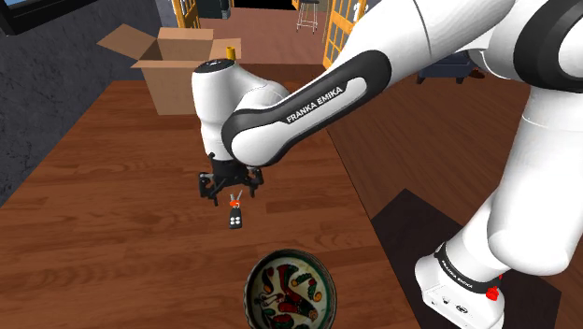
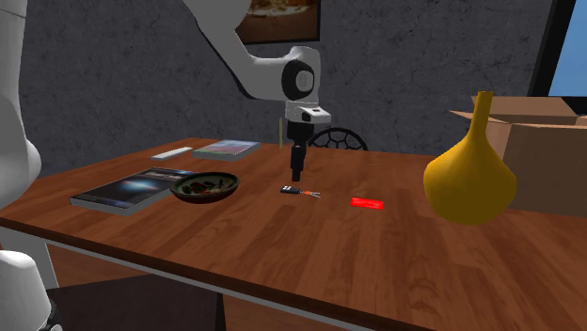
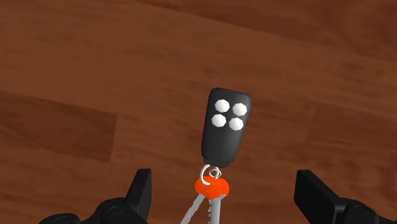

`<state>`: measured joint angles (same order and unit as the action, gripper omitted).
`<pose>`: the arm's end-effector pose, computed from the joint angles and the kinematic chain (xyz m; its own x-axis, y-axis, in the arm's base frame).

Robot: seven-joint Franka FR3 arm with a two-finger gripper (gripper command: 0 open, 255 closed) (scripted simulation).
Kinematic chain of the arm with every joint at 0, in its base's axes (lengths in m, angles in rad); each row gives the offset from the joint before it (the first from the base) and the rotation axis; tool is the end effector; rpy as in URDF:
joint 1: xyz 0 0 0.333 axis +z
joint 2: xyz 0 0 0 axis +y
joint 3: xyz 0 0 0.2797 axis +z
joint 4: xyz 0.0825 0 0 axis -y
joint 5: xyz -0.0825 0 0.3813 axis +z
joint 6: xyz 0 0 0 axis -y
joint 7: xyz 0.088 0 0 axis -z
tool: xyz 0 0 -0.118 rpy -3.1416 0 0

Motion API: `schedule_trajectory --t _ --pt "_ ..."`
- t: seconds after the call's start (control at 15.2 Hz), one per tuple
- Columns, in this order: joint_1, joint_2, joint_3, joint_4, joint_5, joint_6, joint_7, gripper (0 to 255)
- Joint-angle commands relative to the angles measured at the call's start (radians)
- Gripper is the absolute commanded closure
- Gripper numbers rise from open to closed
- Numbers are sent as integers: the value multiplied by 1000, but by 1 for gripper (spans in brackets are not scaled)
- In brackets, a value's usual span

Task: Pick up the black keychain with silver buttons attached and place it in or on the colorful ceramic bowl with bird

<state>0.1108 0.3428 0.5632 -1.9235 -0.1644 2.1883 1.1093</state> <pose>0.4779 0.3610 0.2927 0.9337 -0.3543 -0.0509 -0.3551 -0.9348 -0.0064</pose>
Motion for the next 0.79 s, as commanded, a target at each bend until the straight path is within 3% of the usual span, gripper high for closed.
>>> schedule_trajectory --t 0.0,0.73 --pt "14 29 -9 6 -20 21 22 0" --pt "28 73 -25 -15 -51 80 42 0"
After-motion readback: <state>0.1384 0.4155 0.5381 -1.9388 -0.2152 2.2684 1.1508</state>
